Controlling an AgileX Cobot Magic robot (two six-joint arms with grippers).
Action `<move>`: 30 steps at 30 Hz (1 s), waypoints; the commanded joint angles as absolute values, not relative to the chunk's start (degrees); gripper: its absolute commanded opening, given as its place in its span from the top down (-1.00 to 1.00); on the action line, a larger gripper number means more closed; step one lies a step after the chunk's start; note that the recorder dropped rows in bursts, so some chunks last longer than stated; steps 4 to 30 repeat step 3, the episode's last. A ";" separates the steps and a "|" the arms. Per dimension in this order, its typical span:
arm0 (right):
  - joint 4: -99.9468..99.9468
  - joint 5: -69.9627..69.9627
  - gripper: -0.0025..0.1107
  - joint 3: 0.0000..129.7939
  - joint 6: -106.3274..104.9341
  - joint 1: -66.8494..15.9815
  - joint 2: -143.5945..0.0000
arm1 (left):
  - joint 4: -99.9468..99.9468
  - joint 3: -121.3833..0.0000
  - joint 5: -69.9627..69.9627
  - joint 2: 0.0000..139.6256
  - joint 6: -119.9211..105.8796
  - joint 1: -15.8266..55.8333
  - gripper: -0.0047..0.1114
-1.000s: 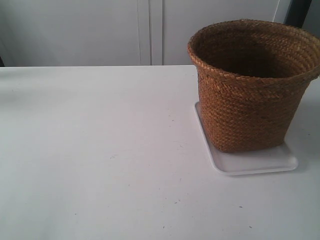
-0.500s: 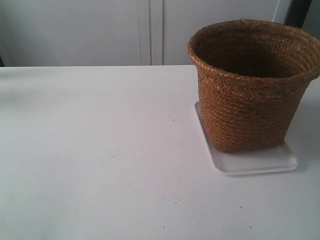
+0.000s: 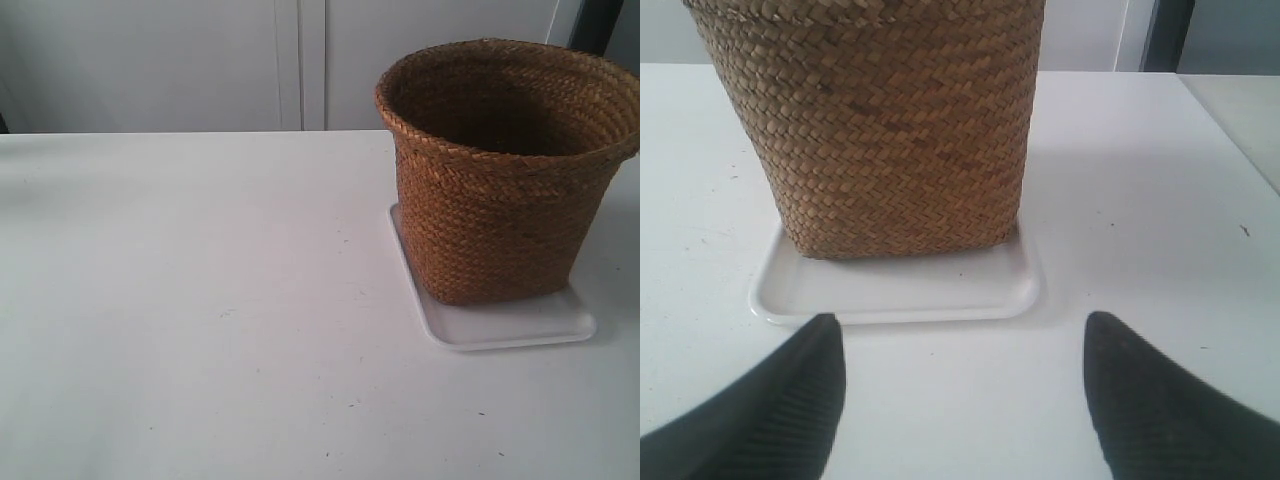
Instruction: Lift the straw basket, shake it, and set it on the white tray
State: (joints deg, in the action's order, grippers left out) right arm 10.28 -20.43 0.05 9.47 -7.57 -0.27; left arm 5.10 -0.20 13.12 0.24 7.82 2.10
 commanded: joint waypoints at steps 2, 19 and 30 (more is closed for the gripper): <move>10.29 -20.14 -0.16 0.00 9.02 -7.63 0.00 | 5.48 0.00 13.32 0.00 7.56 2.00 -0.51; 10.29 -20.14 -0.16 0.00 9.02 -7.63 0.00 | 5.48 0.00 13.32 0.00 7.56 2.00 -0.51; 10.29 -20.14 -0.16 0.00 9.02 -7.63 0.00 | 5.48 0.00 13.32 0.00 7.56 2.00 -0.51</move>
